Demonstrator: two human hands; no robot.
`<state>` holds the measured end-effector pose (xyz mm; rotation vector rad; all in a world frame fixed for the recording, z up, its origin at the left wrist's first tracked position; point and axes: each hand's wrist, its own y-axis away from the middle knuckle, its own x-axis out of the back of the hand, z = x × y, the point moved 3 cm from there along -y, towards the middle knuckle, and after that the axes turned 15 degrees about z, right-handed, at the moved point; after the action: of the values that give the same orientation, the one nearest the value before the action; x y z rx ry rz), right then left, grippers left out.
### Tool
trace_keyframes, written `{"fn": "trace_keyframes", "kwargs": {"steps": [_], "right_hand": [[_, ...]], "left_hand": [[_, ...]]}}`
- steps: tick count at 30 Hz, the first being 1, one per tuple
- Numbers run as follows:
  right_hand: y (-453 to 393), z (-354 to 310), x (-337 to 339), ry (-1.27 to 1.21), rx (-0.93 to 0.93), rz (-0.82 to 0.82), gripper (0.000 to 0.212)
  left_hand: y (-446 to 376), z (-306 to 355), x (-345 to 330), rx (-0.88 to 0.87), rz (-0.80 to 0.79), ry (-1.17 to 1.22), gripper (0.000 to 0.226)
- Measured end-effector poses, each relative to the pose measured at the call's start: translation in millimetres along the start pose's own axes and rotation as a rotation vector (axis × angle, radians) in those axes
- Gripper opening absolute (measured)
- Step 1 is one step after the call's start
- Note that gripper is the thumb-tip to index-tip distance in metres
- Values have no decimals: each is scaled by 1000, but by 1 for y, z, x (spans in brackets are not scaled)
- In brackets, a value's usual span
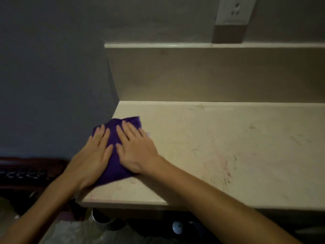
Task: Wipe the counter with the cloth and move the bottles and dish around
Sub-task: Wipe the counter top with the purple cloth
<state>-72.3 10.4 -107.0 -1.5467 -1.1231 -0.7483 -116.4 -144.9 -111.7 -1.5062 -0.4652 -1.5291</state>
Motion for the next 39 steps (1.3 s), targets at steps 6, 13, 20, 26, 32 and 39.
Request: {"fn": "trace_keyframes", "kwargs": {"steps": [6,13,20,26,32,39], "right_hand": [[64,-15,22,-129,84,-64,65],[3,32,7,-107,79,-97,66],[3,213,70,20,-96,-14,72],[100,408,166,224,-249,63,89],[219,522,254,424,-539,44,64],[200,498,237,442,-563,16,66]], "left_hand": [[73,0,-16,45,69,-94,73],[4,5,-30,93,-60,-173,62],[-131,181,-78,33,-89,-59,87],[-174,420,-131,-170,-137,87,68],[-166,599,-150,-376,-241,220,69],[-164,570,-150,-437,-182,206,68]]}}
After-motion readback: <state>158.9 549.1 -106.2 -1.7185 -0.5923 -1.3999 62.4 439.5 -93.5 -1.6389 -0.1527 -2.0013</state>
